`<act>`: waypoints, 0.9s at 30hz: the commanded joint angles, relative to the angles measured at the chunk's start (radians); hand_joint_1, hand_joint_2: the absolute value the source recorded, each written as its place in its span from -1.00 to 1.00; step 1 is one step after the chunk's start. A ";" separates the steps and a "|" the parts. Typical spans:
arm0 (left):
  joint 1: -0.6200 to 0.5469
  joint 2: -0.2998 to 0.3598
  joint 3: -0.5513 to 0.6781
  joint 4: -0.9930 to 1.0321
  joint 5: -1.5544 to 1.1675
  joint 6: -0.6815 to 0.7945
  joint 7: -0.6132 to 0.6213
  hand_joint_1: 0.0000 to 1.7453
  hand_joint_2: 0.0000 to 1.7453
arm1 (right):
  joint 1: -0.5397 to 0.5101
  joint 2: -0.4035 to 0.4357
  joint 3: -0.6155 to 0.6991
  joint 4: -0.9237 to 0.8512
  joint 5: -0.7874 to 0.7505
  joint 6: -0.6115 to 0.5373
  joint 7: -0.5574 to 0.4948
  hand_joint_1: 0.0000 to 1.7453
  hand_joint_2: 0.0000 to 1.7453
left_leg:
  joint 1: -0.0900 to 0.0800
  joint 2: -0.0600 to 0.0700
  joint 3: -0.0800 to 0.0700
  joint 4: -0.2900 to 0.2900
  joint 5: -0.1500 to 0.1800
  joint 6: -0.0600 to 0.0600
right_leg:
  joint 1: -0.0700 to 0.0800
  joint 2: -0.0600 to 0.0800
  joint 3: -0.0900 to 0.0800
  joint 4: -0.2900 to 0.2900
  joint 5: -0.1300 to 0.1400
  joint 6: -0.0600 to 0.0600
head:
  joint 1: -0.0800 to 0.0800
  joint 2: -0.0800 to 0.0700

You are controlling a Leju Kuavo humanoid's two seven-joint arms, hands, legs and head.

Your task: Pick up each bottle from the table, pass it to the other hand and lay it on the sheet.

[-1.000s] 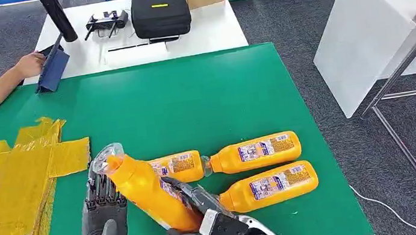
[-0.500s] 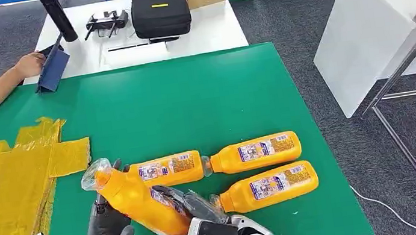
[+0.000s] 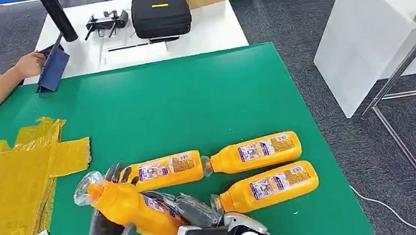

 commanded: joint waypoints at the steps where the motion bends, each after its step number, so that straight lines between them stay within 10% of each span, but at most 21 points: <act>1: -0.030 0.021 -0.037 0.062 -0.004 -0.004 0.009 -0.14 1.00 | -0.050 -0.015 0.065 0.063 0.004 -0.001 0.003 1.00 1.00 | 0.000 0.001 0.003 0.000 -0.001 -0.002 | 0.000 0.000 0.003 -0.001 -0.001 -0.001 | 0.000 0.000; 9: -0.030 0.021 -0.037 0.062 -0.004 -0.004 0.009 -0.14 1.00 | -0.050 -0.015 0.065 0.063 0.004 -0.001 0.003 1.00 1.00 | 0.001 0.001 0.002 0.000 -0.001 -0.002 | 0.001 0.000 0.003 0.000 -0.001 -0.001 | 0.000 0.000; 10: -0.028 0.021 -0.036 0.061 -0.002 -0.005 0.008 1.00 1.00 | -0.050 -0.015 0.065 0.064 0.004 -0.001 0.003 1.00 1.00 | 0.000 0.001 0.002 0.000 -0.001 -0.001 | 0.000 0.000 0.002 -0.001 -0.001 -0.001 | 0.000 0.000; 27: -0.025 0.015 -0.033 0.059 0.009 -0.022 -0.011 1.00 1.00 | -0.049 -0.017 0.062 0.070 0.002 -0.006 0.002 1.00 1.00 | 0.001 0.001 0.003 0.000 -0.001 -0.002 | 0.001 0.000 0.003 -0.001 -0.001 -0.001 | 0.000 0.000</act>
